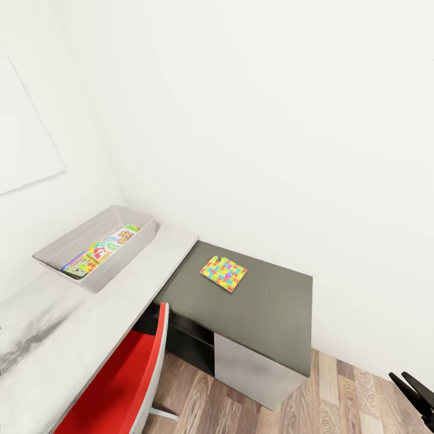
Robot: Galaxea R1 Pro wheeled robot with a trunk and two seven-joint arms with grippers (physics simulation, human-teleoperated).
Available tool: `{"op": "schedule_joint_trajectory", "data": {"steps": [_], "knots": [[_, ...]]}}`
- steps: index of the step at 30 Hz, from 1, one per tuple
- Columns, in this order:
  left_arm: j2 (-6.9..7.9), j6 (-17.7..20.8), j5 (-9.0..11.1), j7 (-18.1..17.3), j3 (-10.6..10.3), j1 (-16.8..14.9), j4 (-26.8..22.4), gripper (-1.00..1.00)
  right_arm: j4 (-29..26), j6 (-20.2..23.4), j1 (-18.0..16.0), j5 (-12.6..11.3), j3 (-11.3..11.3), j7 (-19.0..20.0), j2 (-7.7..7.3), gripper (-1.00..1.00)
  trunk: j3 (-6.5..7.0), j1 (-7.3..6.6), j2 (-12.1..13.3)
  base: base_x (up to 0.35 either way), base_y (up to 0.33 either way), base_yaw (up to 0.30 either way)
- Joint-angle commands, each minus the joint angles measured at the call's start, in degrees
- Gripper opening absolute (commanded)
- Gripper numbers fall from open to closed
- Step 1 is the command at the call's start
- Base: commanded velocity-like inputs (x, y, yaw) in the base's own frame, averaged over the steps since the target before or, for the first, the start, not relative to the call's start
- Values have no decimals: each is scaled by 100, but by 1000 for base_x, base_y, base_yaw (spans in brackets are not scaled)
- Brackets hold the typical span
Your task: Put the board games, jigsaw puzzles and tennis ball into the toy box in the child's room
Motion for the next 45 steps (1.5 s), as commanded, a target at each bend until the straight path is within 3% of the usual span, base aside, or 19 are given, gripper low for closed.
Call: {"op": "schedule_joint_trajectory", "data": {"steps": [1, 25, 45], "knots": [[2, 23, -11, -21, 2, 1, -1, 100, -4, 47, 2, -36, 2, -5, -3, 100, 1, 3, -10, -72, 0, 0], [4, 23, -11, -21, 5, 1, -9, 100, -4, 47, 2, -36, -1, -6, 3, 100, 230, 3, -10, -141, 0, 19], [2, 23, -11, -21, 0, 1, -18, 100, 40, 44, 2, -36, -1, -11, -9, 100, 421, 3, -10, -15, 0, 69]]}}
